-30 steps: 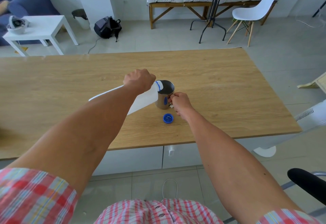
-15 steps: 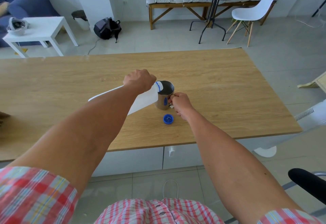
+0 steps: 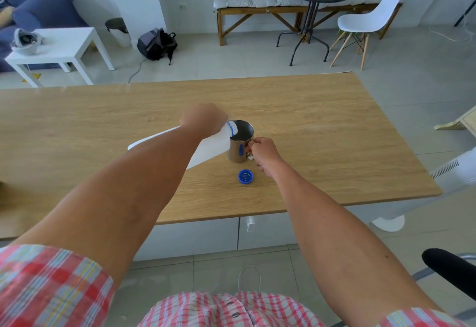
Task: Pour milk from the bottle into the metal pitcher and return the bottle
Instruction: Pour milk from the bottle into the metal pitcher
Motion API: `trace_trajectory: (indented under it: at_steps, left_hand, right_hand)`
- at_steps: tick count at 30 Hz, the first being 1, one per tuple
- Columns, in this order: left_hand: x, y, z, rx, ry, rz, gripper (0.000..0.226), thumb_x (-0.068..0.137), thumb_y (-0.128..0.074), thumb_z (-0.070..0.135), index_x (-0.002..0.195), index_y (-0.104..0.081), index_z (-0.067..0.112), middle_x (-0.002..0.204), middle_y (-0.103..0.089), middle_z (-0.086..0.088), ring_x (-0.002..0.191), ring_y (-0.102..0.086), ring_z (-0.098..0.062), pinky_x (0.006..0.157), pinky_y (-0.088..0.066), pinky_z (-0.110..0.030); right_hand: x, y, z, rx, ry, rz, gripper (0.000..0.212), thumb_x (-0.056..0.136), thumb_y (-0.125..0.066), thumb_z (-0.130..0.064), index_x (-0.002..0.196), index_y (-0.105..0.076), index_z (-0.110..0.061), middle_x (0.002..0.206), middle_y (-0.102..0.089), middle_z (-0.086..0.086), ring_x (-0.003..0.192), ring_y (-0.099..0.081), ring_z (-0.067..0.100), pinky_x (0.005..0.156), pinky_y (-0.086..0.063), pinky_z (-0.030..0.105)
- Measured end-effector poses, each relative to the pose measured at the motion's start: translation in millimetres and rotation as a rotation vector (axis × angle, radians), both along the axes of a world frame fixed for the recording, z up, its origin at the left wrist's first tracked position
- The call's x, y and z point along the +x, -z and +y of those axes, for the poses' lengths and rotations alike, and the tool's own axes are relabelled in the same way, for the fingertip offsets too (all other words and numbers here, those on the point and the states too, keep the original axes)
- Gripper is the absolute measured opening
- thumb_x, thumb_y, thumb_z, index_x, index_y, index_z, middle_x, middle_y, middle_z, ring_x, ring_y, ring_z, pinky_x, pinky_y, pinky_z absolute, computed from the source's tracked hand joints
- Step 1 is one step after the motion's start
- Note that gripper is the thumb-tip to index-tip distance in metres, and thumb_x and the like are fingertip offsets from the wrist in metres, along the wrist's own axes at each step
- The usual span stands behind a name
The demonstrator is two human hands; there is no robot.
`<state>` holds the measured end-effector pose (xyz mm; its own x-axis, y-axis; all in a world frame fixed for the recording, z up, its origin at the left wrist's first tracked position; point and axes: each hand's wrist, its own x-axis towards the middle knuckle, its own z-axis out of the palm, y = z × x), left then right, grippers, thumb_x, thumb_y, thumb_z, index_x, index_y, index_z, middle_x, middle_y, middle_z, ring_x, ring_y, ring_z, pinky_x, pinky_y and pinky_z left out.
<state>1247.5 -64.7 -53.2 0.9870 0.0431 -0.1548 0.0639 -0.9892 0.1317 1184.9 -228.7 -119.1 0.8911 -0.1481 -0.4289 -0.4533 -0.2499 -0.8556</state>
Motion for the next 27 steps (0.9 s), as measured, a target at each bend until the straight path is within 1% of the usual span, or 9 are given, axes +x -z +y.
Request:
trace_trajectory:
  at_steps: [2,6,12,14,16,18,24,27]
  left_hand:
    - [0.9,-0.1,-0.4,-0.001,-0.003,0.005,0.037,0.100,-0.036,0.037,0.095,-0.061,0.011,0.083,-0.059,-0.007,0.067,-0.052,-0.022,0.066,-0.038,-0.036]
    - [1.7,-1.3,-0.8,0.001,0.000,0.012,0.036,0.100,-0.037,0.037,0.093,-0.061,0.011,0.083,-0.060,-0.007,0.066,-0.052,-0.022,0.064,-0.038,-0.036]
    - [3.1,-3.6,-1.9,0.014,0.010,0.024,0.033,0.098,-0.038,0.035,0.087,-0.058,0.011,0.083,-0.059,-0.007,0.066,-0.052,-0.022,0.057,-0.033,-0.032]
    - [3.7,-3.3,-2.0,0.017,0.012,0.026,0.033,0.098,-0.038,0.036,0.084,-0.056,0.012,0.083,-0.059,-0.007,0.067,-0.052,-0.022,0.056,-0.032,-0.032]
    - [4.3,-2.9,-1.6,0.014,0.011,0.029,0.031,0.097,-0.039,0.036,0.083,-0.055,0.013,0.084,-0.059,-0.007,0.067,-0.052,-0.023,0.056,-0.032,-0.032]
    - [4.8,-2.5,-1.2,0.010,0.010,0.033,0.031,0.097,-0.039,0.036,0.081,-0.055,0.014,0.084,-0.059,-0.007,0.068,-0.053,-0.023,0.056,-0.032,-0.032]
    - [4.2,-3.5,-1.1,0.016,0.012,0.035,0.032,0.097,-0.039,0.036,0.082,-0.055,0.013,0.084,-0.059,-0.007,0.068,-0.052,-0.023,0.060,-0.034,-0.034]
    - [4.0,-3.0,-0.9,0.010,0.010,0.031,0.033,0.098,-0.039,0.037,0.087,-0.058,0.012,0.084,-0.059,-0.007,0.068,-0.053,-0.023,0.060,-0.035,-0.034]
  right_hand:
    - [1.1,0.8,0.0,-0.006,-0.002,0.003,0.026,0.102,-0.040,-0.007,0.095,-0.065,-0.008,0.074,-0.051,0.003,0.056,-0.036,0.012,0.048,-0.028,0.026]
    - [3.4,3.4,0.1,-0.014,-0.007,0.005,0.026,0.102,-0.040,-0.009,0.095,-0.066,-0.009,0.082,-0.055,0.007,0.057,-0.038,0.013,0.048,-0.028,0.028]
    - [4.9,5.7,-0.5,0.005,0.000,-0.010,0.028,0.104,-0.040,-0.009,0.092,-0.065,-0.009,0.081,-0.056,0.006,0.057,-0.038,0.012,0.049,-0.028,0.026]
    - [4.7,5.8,-1.1,0.005,-0.005,-0.013,0.027,0.104,-0.040,-0.009,0.091,-0.064,-0.009,0.080,-0.055,0.005,0.056,-0.038,0.011,0.046,-0.029,0.025]
    - [4.4,5.7,-2.1,0.018,-0.008,-0.016,0.027,0.104,-0.040,-0.008,0.089,-0.063,-0.009,0.076,-0.053,0.004,0.054,-0.037,0.011,0.037,-0.030,0.018]
    - [4.3,5.8,-2.6,0.030,-0.004,-0.015,0.027,0.104,-0.040,-0.008,0.089,-0.062,-0.009,0.073,-0.051,0.003,0.053,-0.035,0.011,0.030,-0.026,0.014]
    - [3.8,5.5,-2.2,0.032,-0.004,-0.014,0.027,0.104,-0.040,-0.007,0.093,-0.065,-0.007,0.073,-0.052,0.003,0.053,-0.036,0.011,0.029,-0.025,0.013]
    - [3.7,5.1,-2.1,0.028,-0.004,-0.011,0.027,0.104,-0.040,-0.008,0.095,-0.065,-0.007,0.076,-0.053,0.004,0.053,-0.036,0.011,0.029,-0.025,0.013]
